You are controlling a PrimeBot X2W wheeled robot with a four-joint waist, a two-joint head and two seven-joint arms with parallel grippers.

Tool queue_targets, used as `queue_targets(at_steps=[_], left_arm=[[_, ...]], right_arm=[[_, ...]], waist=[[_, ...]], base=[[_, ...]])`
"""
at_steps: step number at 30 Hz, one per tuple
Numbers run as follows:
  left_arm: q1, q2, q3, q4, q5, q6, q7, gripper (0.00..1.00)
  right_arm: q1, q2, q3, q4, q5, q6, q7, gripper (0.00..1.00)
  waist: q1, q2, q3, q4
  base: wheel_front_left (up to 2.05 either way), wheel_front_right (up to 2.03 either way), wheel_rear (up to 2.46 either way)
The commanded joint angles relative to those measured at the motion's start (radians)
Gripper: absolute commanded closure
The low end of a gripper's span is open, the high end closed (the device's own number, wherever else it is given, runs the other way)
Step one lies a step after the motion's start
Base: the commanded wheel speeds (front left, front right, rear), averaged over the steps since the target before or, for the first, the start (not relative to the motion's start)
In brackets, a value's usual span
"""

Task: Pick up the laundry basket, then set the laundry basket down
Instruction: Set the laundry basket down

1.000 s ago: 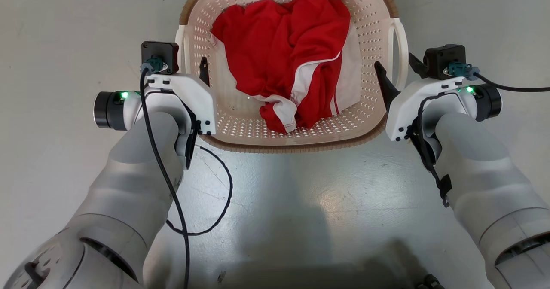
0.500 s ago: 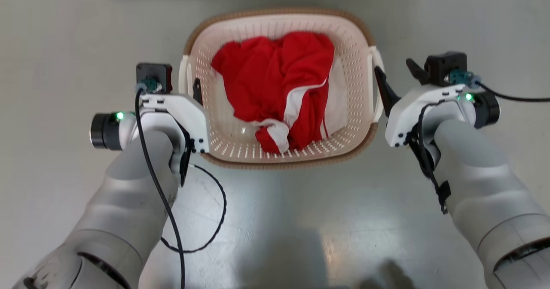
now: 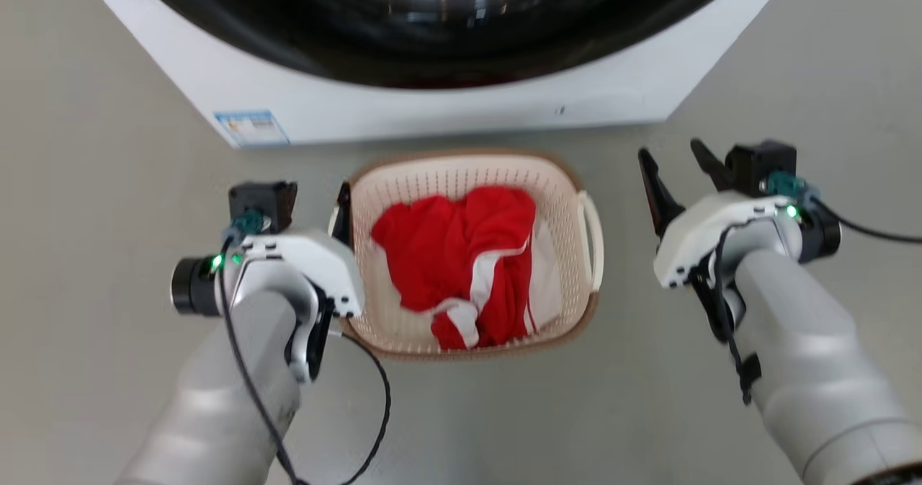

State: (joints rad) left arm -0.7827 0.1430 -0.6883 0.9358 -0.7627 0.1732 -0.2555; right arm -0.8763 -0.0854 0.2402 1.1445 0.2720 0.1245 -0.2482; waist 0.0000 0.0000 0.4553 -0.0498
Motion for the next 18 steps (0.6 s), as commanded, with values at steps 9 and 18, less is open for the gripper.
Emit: queue_targets(at_steps=[9, 18], left_arm=[[0.241, 0.048, 0.250, -0.214, 0.144, -0.003, -0.006, 0.00], [0.395, 0.031, 0.383, -0.330, 0.220, -0.026, -0.006, 0.00]], right_arm=[[0.181, 0.003, -0.085, -0.173, -0.124, 0.006, -0.013, 0.00], [0.310, -0.011, -0.102, -0.327, -0.162, 0.006, -0.013, 0.00]], waist=[[0.0000, 0.0000, -0.264, -0.024], [0.0000, 0.0000, -0.351, -0.023]], base=[[0.00, 0.00, 0.00], [0.00, 0.00, 0.00]])
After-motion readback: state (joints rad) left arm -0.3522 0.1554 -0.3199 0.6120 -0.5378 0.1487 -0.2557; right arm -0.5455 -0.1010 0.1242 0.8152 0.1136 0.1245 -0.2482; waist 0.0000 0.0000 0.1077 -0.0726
